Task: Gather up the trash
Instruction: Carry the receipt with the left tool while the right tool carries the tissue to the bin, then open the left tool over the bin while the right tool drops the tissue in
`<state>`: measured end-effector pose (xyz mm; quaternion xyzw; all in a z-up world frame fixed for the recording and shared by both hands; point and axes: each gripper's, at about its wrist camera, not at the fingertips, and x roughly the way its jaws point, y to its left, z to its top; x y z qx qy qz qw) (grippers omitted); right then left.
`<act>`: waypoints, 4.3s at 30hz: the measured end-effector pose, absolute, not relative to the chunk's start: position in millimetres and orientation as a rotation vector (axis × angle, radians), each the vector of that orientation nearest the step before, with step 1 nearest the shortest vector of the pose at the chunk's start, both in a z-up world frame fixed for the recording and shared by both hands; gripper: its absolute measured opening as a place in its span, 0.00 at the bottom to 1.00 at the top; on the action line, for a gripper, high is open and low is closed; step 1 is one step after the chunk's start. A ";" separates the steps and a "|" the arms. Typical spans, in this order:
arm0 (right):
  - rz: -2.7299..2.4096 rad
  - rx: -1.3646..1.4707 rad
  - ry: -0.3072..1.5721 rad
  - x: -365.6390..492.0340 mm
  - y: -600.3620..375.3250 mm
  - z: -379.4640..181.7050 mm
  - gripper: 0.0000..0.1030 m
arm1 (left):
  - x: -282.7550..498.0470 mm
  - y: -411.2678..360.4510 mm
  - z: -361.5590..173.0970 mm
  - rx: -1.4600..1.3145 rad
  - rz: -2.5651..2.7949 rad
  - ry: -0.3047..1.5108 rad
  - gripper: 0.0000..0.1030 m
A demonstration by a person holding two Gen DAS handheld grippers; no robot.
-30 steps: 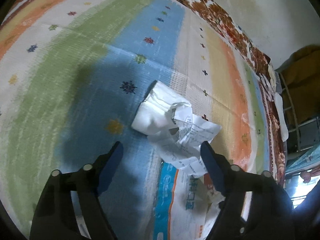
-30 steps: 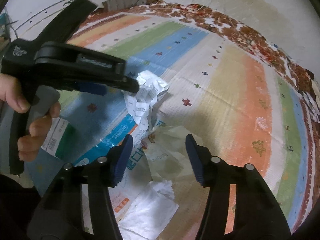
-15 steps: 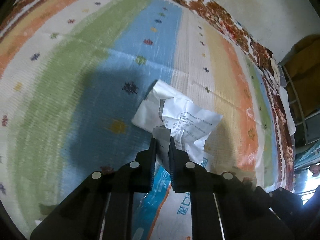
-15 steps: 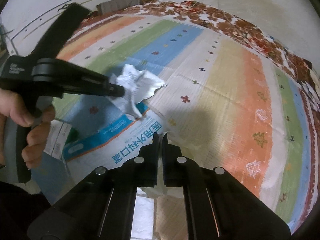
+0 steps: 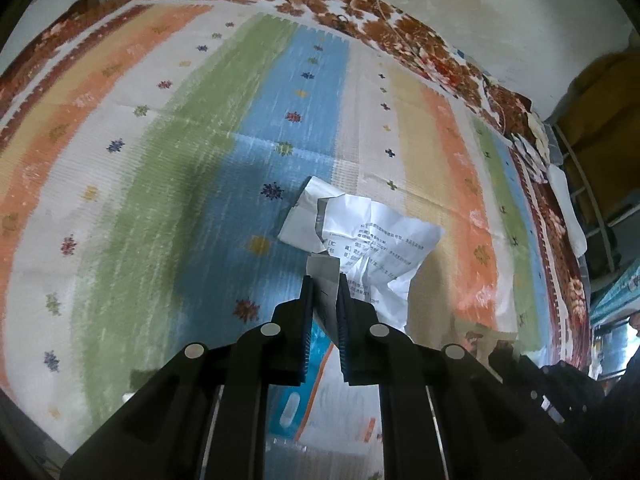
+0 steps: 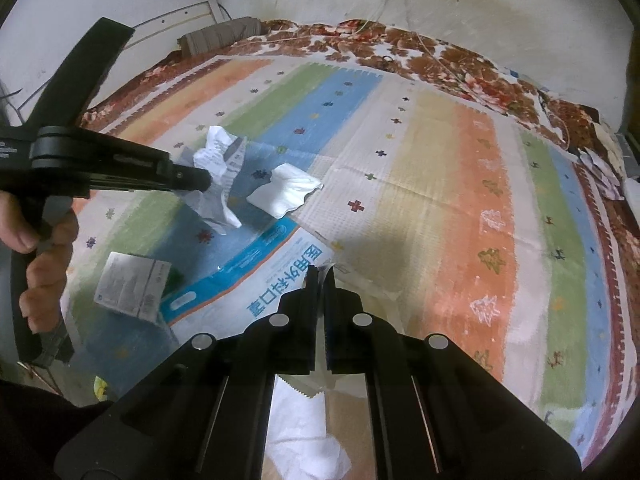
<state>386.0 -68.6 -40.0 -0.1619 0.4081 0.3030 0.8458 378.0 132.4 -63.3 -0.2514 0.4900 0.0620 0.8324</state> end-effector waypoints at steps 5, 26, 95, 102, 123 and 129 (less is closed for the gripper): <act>0.633 -0.319 0.849 368.5 -78.6 -26.3 0.02 | 361.1 124.9 -51.4 -0.509 0.120 1.036 0.10; 0.658 -0.248 0.807 292.2 -96.3 17.3 0.02 | 279.7 91.5 -2.9 -0.417 0.037 0.985 0.10; 0.604 -0.267 1.065 108.1 -145.5 -59.9 0.02 | 81.0 4.2 -68.3 -0.339 0.047 1.205 0.10; 0.589 -0.239 1.173 117.1 -144.6 -80.6 0.02 | 84.2 1.8 -85.5 -0.363 0.049 1.278 0.10; 0.537 -0.201 1.287 133.2 -144.6 -106.8 0.34 | 92.4 2.6 -100.9 -0.382 0.061 1.325 0.40; 0.549 -0.200 1.274 131.8 -144.6 -104.4 0.39 | 92.1 4.7 -96.8 -0.384 0.066 1.307 0.42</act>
